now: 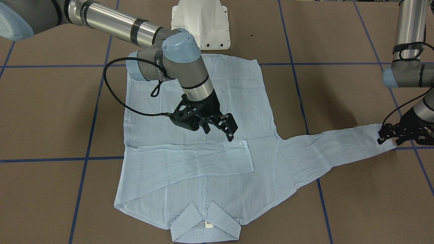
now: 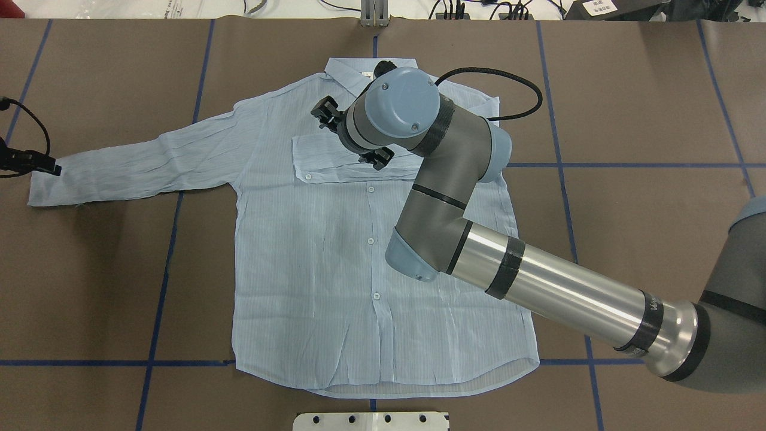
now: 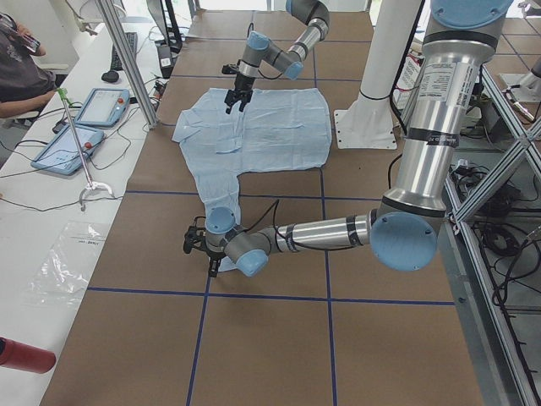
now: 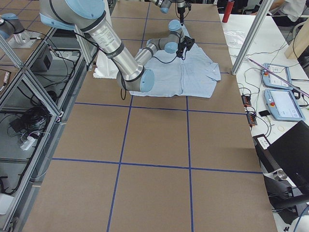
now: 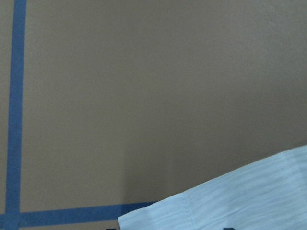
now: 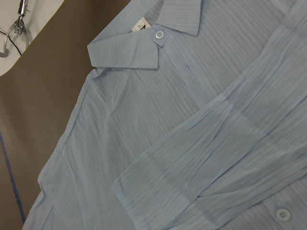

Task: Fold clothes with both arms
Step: 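Lay the sleeve on the chest while the left gripper reaches the other cuff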

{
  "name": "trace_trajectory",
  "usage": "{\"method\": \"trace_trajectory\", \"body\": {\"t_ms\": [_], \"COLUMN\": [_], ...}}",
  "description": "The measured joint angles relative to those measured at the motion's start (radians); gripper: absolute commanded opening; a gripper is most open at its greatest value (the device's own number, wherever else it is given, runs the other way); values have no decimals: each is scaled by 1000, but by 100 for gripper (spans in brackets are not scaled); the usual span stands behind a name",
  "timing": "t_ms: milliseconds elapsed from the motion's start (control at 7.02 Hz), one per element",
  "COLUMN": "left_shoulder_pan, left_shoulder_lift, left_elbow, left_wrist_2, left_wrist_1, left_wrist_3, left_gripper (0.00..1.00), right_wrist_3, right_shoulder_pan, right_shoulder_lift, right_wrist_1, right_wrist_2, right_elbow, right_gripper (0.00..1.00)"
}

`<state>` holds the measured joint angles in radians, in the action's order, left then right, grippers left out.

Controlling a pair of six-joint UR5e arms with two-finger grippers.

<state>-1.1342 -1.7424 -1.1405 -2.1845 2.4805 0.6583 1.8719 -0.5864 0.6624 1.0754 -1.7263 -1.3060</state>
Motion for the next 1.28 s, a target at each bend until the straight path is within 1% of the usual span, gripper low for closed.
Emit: {"method": "trace_trajectory", "body": {"t_ms": [142,285,427,570,855,997,1140,1282], "left_shoulder_pan": [2,3,3,3,4,3,4,8], "left_shoulder_lift": [1,3,4,6,5,2,-11,-50], "left_elbow": [0,1,0,-4,-27,-86,-170,-260], "left_wrist_2": [0,0,0,-1,-5,-27,-64,-92], "left_wrist_1": [0,0,0,1,-1,-20,-65,-134], "left_wrist_3": [0,0,2,15,44,68,126,216], "left_gripper": [55,34,2,0,0,0,0,0], "right_wrist_3": [0,0,1,2,1,-1,-3,-25], "right_shoulder_pan": [0,0,0,0,0,-1,-9,-27], "right_shoulder_lift": [2,3,4,8,28,48,98,181], "right_wrist_1": [0,0,0,-1,-2,-2,-2,-5], "right_wrist_2": [0,0,1,1,0,-1,-5,-14], "right_elbow": [-2,-4,-6,-9,-30,-57,-117,-201], "right_gripper": [100,100,100,100,100,100,100,100]}}
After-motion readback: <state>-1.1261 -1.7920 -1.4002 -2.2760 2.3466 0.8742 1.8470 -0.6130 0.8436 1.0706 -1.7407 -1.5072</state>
